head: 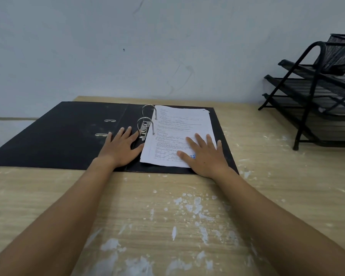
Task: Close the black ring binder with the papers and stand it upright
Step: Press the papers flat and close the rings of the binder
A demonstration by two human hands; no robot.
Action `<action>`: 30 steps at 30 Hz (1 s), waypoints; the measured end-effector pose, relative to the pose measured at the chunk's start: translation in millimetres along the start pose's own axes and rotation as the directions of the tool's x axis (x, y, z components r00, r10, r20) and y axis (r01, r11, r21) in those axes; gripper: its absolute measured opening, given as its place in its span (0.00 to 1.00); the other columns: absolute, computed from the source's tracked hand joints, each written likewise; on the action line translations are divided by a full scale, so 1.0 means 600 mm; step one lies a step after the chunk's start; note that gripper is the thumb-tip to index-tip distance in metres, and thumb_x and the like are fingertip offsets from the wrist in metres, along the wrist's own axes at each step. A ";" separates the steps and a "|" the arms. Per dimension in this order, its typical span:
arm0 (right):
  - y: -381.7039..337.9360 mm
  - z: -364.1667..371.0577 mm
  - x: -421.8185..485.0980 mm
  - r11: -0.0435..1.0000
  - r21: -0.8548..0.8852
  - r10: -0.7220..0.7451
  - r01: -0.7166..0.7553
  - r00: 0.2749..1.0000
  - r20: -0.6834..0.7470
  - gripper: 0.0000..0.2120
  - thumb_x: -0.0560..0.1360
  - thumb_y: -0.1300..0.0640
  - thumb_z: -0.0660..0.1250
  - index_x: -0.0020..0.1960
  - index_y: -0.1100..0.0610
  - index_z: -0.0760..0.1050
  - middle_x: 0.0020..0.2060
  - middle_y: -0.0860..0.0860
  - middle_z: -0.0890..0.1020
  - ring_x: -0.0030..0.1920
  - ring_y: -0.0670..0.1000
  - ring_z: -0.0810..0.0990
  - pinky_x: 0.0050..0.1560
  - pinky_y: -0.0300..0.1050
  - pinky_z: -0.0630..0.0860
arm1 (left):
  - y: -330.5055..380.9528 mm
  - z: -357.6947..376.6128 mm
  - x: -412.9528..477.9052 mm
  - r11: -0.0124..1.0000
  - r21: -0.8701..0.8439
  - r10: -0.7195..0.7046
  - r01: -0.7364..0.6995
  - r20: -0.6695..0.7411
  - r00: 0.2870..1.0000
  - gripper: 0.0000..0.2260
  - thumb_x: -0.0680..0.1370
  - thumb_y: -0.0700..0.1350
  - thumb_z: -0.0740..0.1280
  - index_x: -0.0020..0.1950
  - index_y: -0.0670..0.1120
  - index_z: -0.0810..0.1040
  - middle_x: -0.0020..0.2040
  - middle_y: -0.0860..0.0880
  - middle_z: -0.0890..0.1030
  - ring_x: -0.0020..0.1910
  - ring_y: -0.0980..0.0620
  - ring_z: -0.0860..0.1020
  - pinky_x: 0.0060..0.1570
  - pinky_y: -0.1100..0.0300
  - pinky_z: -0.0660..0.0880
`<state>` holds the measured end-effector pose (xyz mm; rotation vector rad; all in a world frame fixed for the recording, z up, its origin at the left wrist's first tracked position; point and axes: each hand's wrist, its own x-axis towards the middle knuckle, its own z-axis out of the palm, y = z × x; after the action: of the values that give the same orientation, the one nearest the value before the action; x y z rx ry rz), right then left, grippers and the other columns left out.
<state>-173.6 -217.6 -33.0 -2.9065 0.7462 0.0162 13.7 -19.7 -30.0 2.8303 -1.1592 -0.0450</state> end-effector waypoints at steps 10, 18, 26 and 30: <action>0.024 -0.004 -0.006 1.000 0.004 -0.001 0.001 1.000 -0.001 0.39 0.72 0.26 0.40 0.79 0.42 0.44 0.79 0.46 0.43 0.78 0.55 0.37 0.74 0.63 0.35 | 0.033 0.003 -0.003 1.000 -0.007 -0.027 0.027 0.003 1.000 0.33 0.77 0.66 0.46 0.78 0.54 0.46 0.80 0.49 0.46 0.78 0.48 0.43 0.74 0.41 0.41; 0.093 -0.017 -0.021 1.000 0.013 0.019 -0.019 1.000 -0.005 0.39 0.72 0.26 0.41 0.78 0.42 0.45 0.79 0.46 0.44 0.78 0.54 0.38 0.74 0.62 0.35 | 0.106 0.010 0.009 1.000 -0.030 -0.005 0.005 -0.003 1.000 0.33 0.77 0.66 0.46 0.78 0.53 0.47 0.80 0.50 0.46 0.78 0.48 0.43 0.74 0.40 0.40; 0.167 -0.027 -0.036 0.999 0.013 0.040 -0.040 0.999 0.000 0.39 0.72 0.26 0.41 0.78 0.42 0.45 0.79 0.45 0.44 0.78 0.53 0.38 0.75 0.62 0.37 | 0.177 0.019 0.020 0.998 -0.067 0.011 -0.010 0.011 1.000 0.32 0.77 0.66 0.45 0.78 0.53 0.48 0.80 0.51 0.46 0.78 0.48 0.42 0.74 0.40 0.39; 0.179 -0.028 -0.038 0.999 0.011 0.042 -0.042 0.999 -0.002 0.38 0.73 0.26 0.41 0.78 0.42 0.45 0.79 0.45 0.44 0.78 0.53 0.39 0.75 0.62 0.37 | 0.189 0.020 0.025 0.994 -0.109 0.023 -0.022 0.008 1.000 0.27 0.80 0.60 0.46 0.78 0.52 0.50 0.80 0.52 0.47 0.78 0.50 0.43 0.73 0.41 0.38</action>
<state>-245.8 -302.0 -29.3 -2.8810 0.8053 0.0130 -55.3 -111.4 -32.0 2.7242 -1.1535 -0.1158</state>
